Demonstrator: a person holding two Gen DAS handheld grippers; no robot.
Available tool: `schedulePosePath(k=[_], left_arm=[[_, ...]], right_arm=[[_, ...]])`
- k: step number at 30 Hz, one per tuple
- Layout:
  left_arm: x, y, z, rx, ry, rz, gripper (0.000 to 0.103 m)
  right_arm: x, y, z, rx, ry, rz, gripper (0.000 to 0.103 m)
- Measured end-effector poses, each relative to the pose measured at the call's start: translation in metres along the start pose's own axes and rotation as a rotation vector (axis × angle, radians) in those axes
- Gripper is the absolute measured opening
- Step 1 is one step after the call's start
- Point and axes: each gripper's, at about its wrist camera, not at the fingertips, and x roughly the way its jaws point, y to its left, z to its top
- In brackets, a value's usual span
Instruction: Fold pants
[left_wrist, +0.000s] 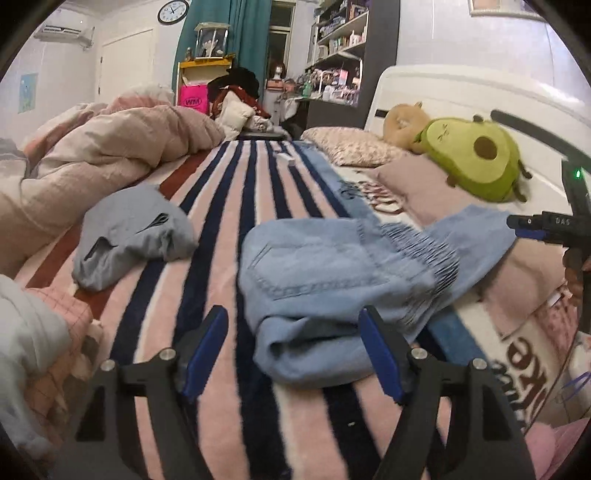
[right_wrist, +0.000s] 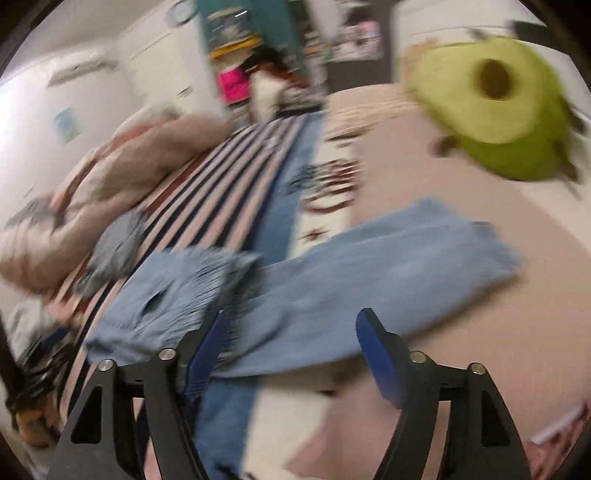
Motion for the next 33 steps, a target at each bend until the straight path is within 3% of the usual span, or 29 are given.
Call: schedulePosePath(k=[3,7,14,18,20,22,23,24,31,32,33], left_arm=[[-0.002,-0.007,0.003,-0.003,-0.014,-0.029,0.069],[0.003,-0.014,0.005,-0.003,-0.005,-0.050,0.069],[0.012,-0.022,0.004,0.001,0.008,-0.068,0.069],[0.019,-0.019,0.005,-0.009,0.009,-0.060,0.069],[0.022,-0.016,0.006,-0.020,0.009,-0.055,0.070],[0.024,-0.011,0.005,-0.037,0.011,-0.053,0.073],[0.026,-0.008,0.005,-0.049,0.013,-0.056,0.074],[0.027,-0.007,0.005,-0.055,0.015,-0.059,0.074],[0.025,0.001,0.004,-0.074,0.002,-0.068,0.074],[0.025,0.002,0.003,-0.079,0.001,-0.071,0.074],[0.024,0.003,0.003,-0.081,0.000,-0.074,0.074]], right_arm=[[-0.014,-0.033,0.001,0.070,-0.014,-0.051,0.074],[-0.018,-0.056,0.008,0.013,-0.058,-0.167,0.074],[0.018,-0.089,0.045,0.015,0.006,-0.165,0.074],[0.050,-0.099,0.057,0.055,0.104,-0.167,0.062],[0.053,-0.102,0.051,0.073,0.106,-0.156,0.061],[0.049,-0.101,0.043,0.059,0.077,-0.164,0.047],[0.044,-0.100,0.039,0.052,0.058,-0.187,0.017],[0.039,-0.101,0.035,0.056,0.047,-0.188,0.012],[0.001,-0.093,0.011,0.117,-0.013,-0.201,0.015],[-0.003,-0.092,0.009,0.127,-0.026,-0.201,0.019],[-0.009,-0.092,0.005,0.149,-0.033,-0.182,0.030]])
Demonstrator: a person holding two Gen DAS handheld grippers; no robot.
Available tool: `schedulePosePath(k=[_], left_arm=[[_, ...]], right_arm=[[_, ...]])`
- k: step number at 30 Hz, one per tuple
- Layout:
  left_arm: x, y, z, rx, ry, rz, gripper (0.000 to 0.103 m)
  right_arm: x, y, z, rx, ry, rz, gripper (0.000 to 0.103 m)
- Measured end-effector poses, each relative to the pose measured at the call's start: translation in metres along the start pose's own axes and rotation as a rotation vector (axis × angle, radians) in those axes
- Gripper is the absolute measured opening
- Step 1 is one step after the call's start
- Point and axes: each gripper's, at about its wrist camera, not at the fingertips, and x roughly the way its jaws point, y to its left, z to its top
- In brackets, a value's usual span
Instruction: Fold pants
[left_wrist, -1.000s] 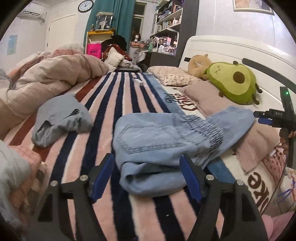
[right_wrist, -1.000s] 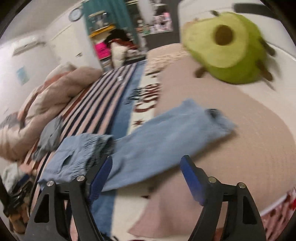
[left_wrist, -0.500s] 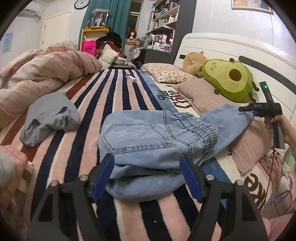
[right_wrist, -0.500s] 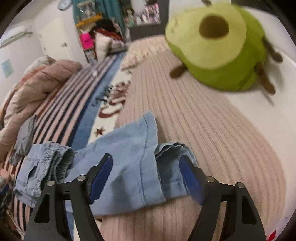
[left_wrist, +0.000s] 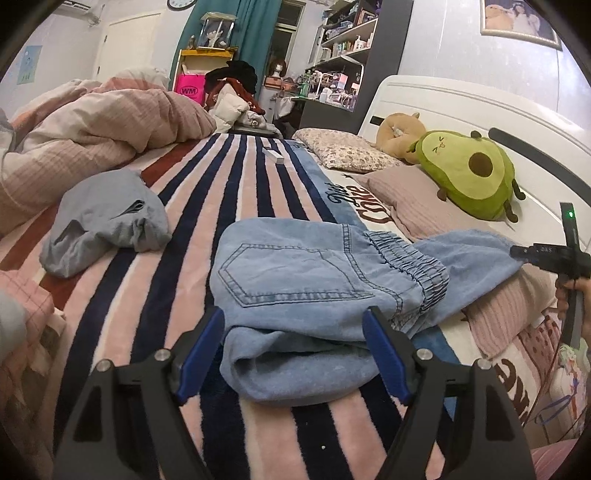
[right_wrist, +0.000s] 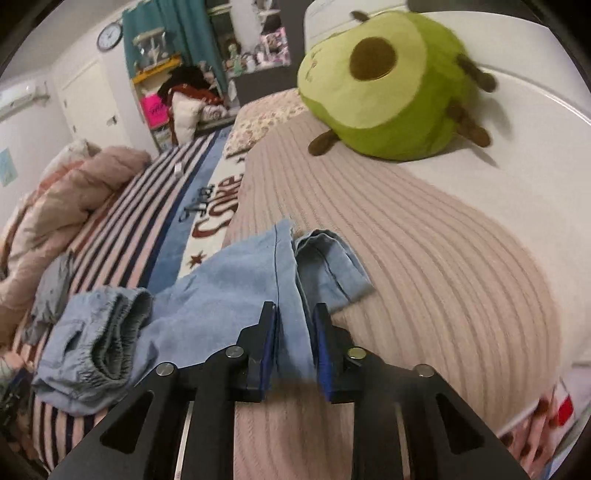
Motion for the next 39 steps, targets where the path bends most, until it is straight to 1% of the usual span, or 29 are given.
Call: schedulePosePath(k=[1,2,3,4,6,9,10,11,13,14,15,16,17,19,20,22,23,24,28,29,32,35,39], left_arm=[[0.000,0.000,0.000,-0.004,-0.001,-0.004,0.074],[0.000,0.000,0.001,-0.007,-0.002,-0.007,0.074],[-0.001,0.000,0.001,-0.009,-0.003,-0.009,0.074],[-0.001,0.000,0.001,-0.010,-0.005,-0.013,0.074],[-0.003,-0.002,0.002,-0.006,-0.009,-0.021,0.074],[-0.006,-0.005,0.002,0.004,-0.014,-0.024,0.074],[-0.007,-0.005,0.002,0.010,-0.015,-0.022,0.074],[-0.008,-0.005,0.002,0.016,-0.016,-0.015,0.074],[-0.010,-0.003,0.002,0.024,-0.019,-0.004,0.074],[-0.011,-0.002,0.002,0.027,-0.022,-0.001,0.074],[-0.010,-0.001,0.003,0.025,-0.023,-0.002,0.074],[-0.010,0.000,0.003,0.021,-0.023,-0.005,0.074],[-0.008,0.000,0.005,0.015,-0.023,-0.008,0.074],[-0.005,-0.001,0.010,0.010,-0.026,-0.012,0.074],[-0.002,-0.004,0.013,0.011,-0.028,-0.015,0.074],[0.002,-0.008,0.019,0.014,-0.033,-0.021,0.074],[0.004,-0.010,0.021,0.016,-0.038,-0.025,0.075],[0.005,-0.014,0.024,0.020,-0.046,-0.030,0.075],[0.012,-0.022,0.032,0.032,-0.054,-0.034,0.076],[0.014,-0.023,0.033,0.035,-0.052,-0.029,0.076],[0.022,-0.023,0.035,0.039,-0.040,-0.010,0.076],[0.027,-0.020,0.036,0.034,-0.031,0.004,0.076],[0.029,-0.019,0.037,0.031,-0.028,0.015,0.076]], right_arm=[[-0.001,-0.003,-0.002,0.021,0.015,0.039,0.040],[-0.001,-0.005,-0.004,0.045,0.032,0.084,0.055],[0.000,-0.007,-0.006,0.070,0.047,0.129,0.058],[0.002,-0.008,-0.008,0.088,0.066,0.164,0.058],[0.007,-0.008,-0.010,0.114,0.087,0.182,0.059],[0.013,-0.004,-0.005,0.103,0.067,0.149,0.056],[0.012,-0.001,-0.003,0.082,0.051,0.118,0.056],[0.010,0.001,0.002,0.061,0.029,0.068,0.056],[0.004,0.000,0.010,0.046,-0.026,-0.008,0.058],[-0.001,-0.004,0.016,0.055,-0.050,-0.007,0.056],[-0.002,-0.007,0.019,0.065,-0.058,0.006,0.047],[-0.002,-0.012,0.025,0.082,-0.052,0.049,0.039],[0.000,-0.016,0.031,0.094,-0.033,0.087,0.027],[0.010,-0.020,0.041,0.106,0.017,0.140,0.027],[0.015,-0.020,0.043,0.099,0.030,0.141,0.027],[0.026,-0.017,0.048,0.077,0.052,0.112,0.023],[0.032,-0.017,0.049,0.074,0.071,0.101,0.019],[0.040,-0.017,0.050,0.081,0.097,0.097,0.019],[0.071,-0.021,0.060,0.117,0.155,0.140,0.019],[0.076,-0.021,0.062,0.127,0.162,0.151,0.022],[0.091,-0.019,0.070,0.145,0.168,0.181,0.022],[0.104,-0.015,0.078,0.135,0.168,0.190,0.021],[0.112,-0.011,0.086,0.140,0.139,0.204,0.021]])
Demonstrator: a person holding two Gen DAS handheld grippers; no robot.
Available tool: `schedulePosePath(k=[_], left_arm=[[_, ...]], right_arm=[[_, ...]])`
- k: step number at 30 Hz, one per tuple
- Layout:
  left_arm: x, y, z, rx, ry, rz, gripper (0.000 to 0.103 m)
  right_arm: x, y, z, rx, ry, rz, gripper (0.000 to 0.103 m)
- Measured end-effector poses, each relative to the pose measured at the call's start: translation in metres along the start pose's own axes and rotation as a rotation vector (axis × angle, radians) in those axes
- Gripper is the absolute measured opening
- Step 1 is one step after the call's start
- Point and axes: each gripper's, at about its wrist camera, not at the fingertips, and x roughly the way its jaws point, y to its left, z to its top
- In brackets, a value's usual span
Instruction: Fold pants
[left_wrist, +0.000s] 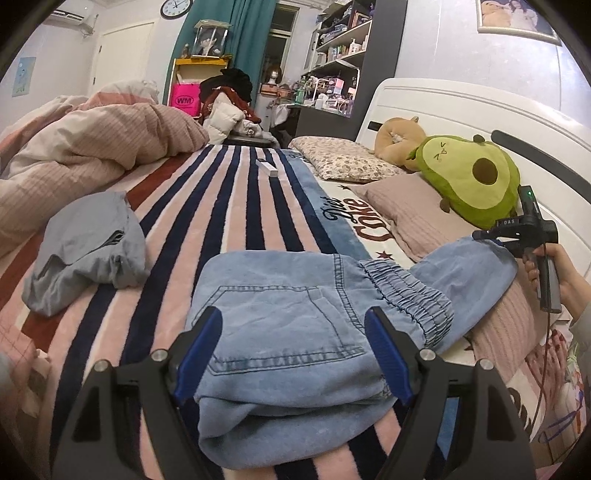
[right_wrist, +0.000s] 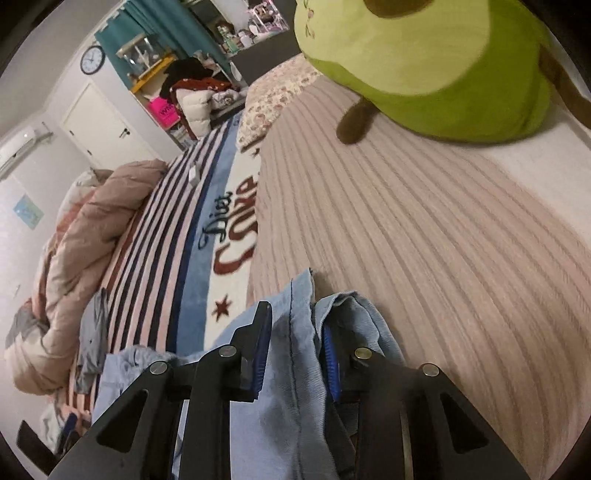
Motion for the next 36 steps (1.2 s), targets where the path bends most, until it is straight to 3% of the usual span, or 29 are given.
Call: schedulePosePath(k=[4,7,12,14,18,22,23,25,26,27,31,36], left_arm=[[-0.002,-0.003,0.001,0.012,-0.006,0.001,0.076],[-0.004,-0.003,0.000,0.018,-0.009,-0.003,0.076],[-0.011,0.000,0.001,0.004,-0.024,-0.020,0.076],[-0.014,0.001,0.001,-0.001,-0.030,-0.026,0.076],[-0.019,0.001,0.002,-0.010,-0.037,-0.037,0.076],[-0.024,0.001,0.001,-0.013,-0.042,-0.031,0.077],[-0.025,0.002,0.000,-0.014,-0.043,-0.024,0.077],[-0.029,0.007,-0.001,-0.022,-0.046,-0.012,0.077],[-0.031,0.010,-0.001,-0.029,-0.049,-0.006,0.077],[-0.034,0.014,-0.002,-0.036,-0.054,0.002,0.077],[-0.042,0.030,-0.005,-0.065,-0.066,0.021,0.077],[-0.050,0.046,-0.007,-0.106,-0.080,0.018,0.077]], right_arm=[[0.007,0.007,0.006,-0.032,-0.005,-0.051,0.021],[-0.015,0.015,0.001,-0.071,-0.034,-0.032,0.023],[-0.068,0.016,-0.020,-0.088,-0.099,-0.055,0.053],[-0.081,0.012,-0.034,-0.073,-0.077,-0.036,0.055],[-0.064,0.004,-0.057,-0.029,0.061,0.014,0.069],[-0.039,0.018,-0.061,-0.088,-0.010,-0.054,0.069],[-0.035,0.019,-0.060,-0.083,-0.023,-0.060,0.065],[-0.018,0.029,-0.054,-0.098,-0.038,-0.110,0.044],[-0.012,0.034,-0.052,-0.110,-0.031,-0.141,0.022],[-0.008,0.040,-0.051,-0.116,-0.027,-0.172,0.015],[-0.024,0.080,-0.055,-0.170,-0.126,-0.169,0.010],[-0.049,0.176,-0.077,-0.315,-0.181,0.042,0.009]])
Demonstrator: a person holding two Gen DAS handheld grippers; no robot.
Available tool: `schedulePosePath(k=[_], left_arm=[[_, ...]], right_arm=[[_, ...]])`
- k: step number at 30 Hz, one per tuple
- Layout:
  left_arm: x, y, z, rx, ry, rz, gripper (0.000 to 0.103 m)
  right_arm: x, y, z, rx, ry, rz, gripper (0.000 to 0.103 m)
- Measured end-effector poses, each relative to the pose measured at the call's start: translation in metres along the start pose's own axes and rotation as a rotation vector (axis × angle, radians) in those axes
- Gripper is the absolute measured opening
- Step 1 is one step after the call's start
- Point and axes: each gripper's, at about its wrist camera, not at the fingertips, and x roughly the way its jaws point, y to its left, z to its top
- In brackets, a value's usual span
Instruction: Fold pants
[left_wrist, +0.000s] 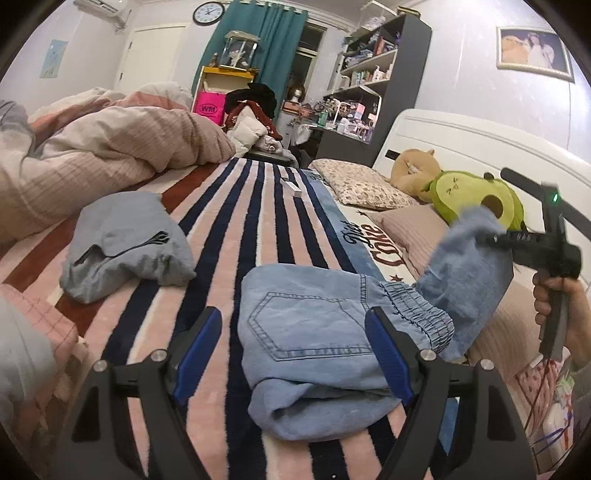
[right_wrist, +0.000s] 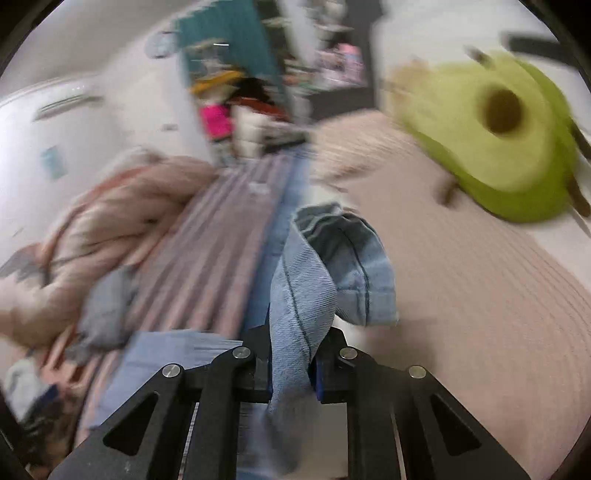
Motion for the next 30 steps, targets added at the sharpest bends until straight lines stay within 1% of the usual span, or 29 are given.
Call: schedulePosePath(k=[1,3,5,7,8,9,11,12,14,16,17,18,19,20,23,26,27,28,30], left_arm=[[-0.002,0.002,0.000,-0.004,-0.003,0.001,0.077],[-0.006,0.005,0.000,-0.003,-0.006,0.007,0.077],[-0.012,0.008,-0.001,-0.001,-0.013,0.019,0.077],[-0.019,0.014,-0.001,0.001,-0.017,0.036,0.077],[-0.020,0.015,0.000,0.001,-0.016,0.041,0.077],[-0.023,0.019,0.000,0.001,-0.011,0.048,0.077],[-0.023,0.022,-0.001,0.003,0.002,0.048,0.079],[-0.022,0.023,-0.002,0.009,0.012,0.046,0.079],[-0.019,0.024,-0.003,0.017,0.024,0.042,0.080],[-0.012,0.024,-0.003,0.014,0.035,0.029,0.080],[-0.010,0.024,-0.001,0.010,0.036,0.019,0.080],[-0.007,0.022,0.001,0.007,0.037,0.008,0.080],[-0.005,0.021,0.002,0.008,0.037,0.002,0.080],[-0.002,0.018,0.005,0.012,0.036,-0.008,0.080],[0.010,0.012,0.013,0.015,0.054,-0.048,0.080],[0.027,0.003,0.018,0.029,0.095,-0.085,0.080],[0.034,-0.001,0.018,0.038,0.110,-0.095,0.080],[0.040,-0.005,0.018,0.043,0.127,-0.105,0.080],[0.050,-0.011,0.014,0.056,0.160,-0.122,0.080]], right_arm=[[0.001,0.021,0.000,-0.035,0.001,0.043,0.009],[0.013,0.076,-0.006,-0.113,0.032,0.158,0.009],[0.032,0.117,-0.017,-0.173,0.084,0.229,0.009],[0.059,0.155,-0.039,-0.241,0.149,0.263,0.009],[0.073,0.167,-0.052,-0.258,0.181,0.270,0.009],[0.092,0.176,-0.068,-0.275,0.234,0.277,0.009],[0.119,0.181,-0.094,-0.291,0.316,0.292,0.011],[0.128,0.181,-0.107,-0.300,0.349,0.295,0.013],[0.130,0.177,-0.118,-0.318,0.361,0.307,0.016],[0.125,0.172,-0.121,-0.331,0.366,0.341,0.026],[0.120,0.169,-0.119,-0.322,0.379,0.370,0.038],[0.114,0.164,-0.116,-0.307,0.391,0.401,0.047],[0.105,0.159,-0.112,-0.302,0.391,0.422,0.048],[0.094,0.155,-0.111,-0.309,0.378,0.424,0.048],[0.065,0.139,-0.098,-0.320,0.307,0.393,0.048],[0.053,0.128,-0.088,-0.307,0.269,0.356,0.048],[0.051,0.124,-0.086,-0.319,0.258,0.332,0.048],[0.048,0.119,-0.084,-0.334,0.243,0.288,0.048],[0.050,0.110,-0.083,-0.334,0.236,0.227,0.048]])
